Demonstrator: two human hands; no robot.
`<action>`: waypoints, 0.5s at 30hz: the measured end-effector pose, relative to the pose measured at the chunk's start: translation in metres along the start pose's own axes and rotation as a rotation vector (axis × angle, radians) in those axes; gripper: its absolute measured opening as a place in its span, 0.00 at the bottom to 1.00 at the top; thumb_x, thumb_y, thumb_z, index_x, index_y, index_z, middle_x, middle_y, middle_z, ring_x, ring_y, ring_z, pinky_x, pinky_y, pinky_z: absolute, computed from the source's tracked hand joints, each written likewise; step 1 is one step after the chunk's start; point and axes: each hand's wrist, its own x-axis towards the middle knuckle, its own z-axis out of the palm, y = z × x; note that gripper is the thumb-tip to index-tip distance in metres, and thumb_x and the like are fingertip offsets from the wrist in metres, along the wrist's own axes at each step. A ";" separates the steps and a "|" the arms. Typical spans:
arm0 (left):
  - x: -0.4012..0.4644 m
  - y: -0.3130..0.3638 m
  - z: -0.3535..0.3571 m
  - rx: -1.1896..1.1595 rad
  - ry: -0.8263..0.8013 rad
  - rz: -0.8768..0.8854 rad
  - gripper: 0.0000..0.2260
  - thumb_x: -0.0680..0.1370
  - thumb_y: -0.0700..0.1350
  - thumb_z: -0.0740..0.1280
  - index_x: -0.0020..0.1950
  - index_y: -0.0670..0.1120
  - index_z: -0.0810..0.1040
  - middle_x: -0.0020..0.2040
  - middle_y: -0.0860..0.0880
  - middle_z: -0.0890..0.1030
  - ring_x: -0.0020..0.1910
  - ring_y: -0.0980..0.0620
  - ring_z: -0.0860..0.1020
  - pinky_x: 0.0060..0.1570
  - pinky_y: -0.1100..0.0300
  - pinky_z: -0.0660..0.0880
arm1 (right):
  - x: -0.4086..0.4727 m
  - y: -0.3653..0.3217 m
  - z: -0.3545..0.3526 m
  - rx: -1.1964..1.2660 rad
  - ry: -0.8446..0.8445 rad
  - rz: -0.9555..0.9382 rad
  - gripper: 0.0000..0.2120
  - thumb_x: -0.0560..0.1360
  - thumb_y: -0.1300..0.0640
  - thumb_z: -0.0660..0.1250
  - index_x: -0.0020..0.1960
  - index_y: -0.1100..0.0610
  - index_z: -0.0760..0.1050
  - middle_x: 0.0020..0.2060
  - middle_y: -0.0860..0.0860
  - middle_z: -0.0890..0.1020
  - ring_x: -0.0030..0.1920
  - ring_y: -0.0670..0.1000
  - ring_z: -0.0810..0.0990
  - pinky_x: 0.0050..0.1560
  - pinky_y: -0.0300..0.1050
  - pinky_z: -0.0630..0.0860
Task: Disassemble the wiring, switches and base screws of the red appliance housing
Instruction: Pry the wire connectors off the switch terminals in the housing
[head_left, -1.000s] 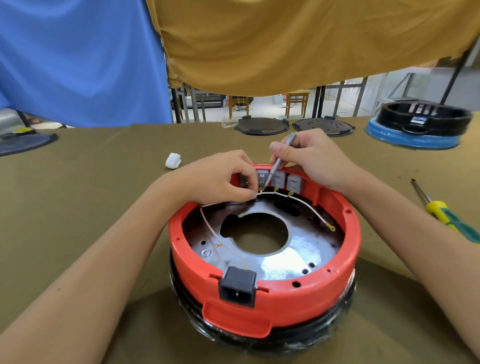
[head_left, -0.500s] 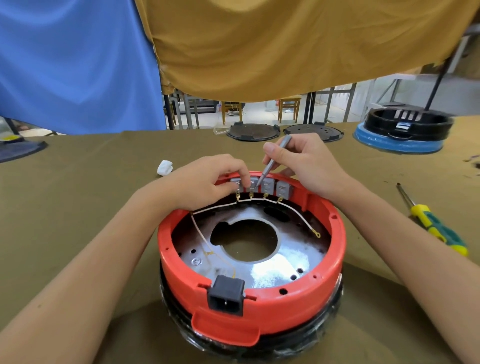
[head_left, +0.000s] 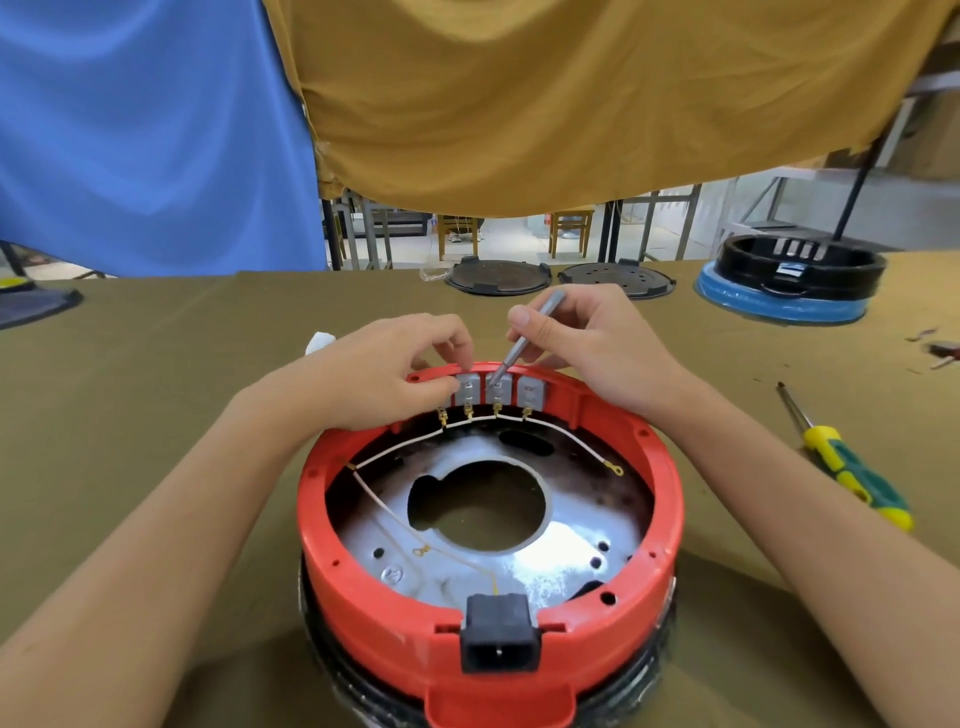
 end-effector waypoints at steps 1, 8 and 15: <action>0.001 0.000 0.002 -0.008 -0.015 -0.009 0.07 0.80 0.45 0.65 0.54 0.56 0.73 0.54 0.57 0.78 0.49 0.51 0.81 0.55 0.47 0.76 | 0.000 0.001 0.000 -0.007 -0.005 -0.003 0.12 0.79 0.56 0.68 0.46 0.65 0.81 0.37 0.54 0.84 0.41 0.53 0.84 0.46 0.46 0.82; 0.002 0.000 0.002 0.059 0.014 -0.076 0.10 0.79 0.42 0.62 0.56 0.57 0.71 0.53 0.58 0.77 0.44 0.49 0.80 0.51 0.44 0.76 | 0.000 0.003 -0.003 -0.012 0.004 -0.048 0.13 0.79 0.56 0.69 0.46 0.66 0.81 0.36 0.54 0.84 0.39 0.50 0.82 0.44 0.42 0.80; 0.004 0.001 0.005 0.096 0.018 -0.011 0.08 0.79 0.45 0.65 0.53 0.57 0.71 0.52 0.53 0.76 0.51 0.51 0.77 0.56 0.48 0.73 | -0.001 0.004 -0.004 -0.057 0.014 -0.081 0.13 0.79 0.54 0.69 0.45 0.65 0.81 0.39 0.65 0.83 0.39 0.54 0.79 0.47 0.60 0.78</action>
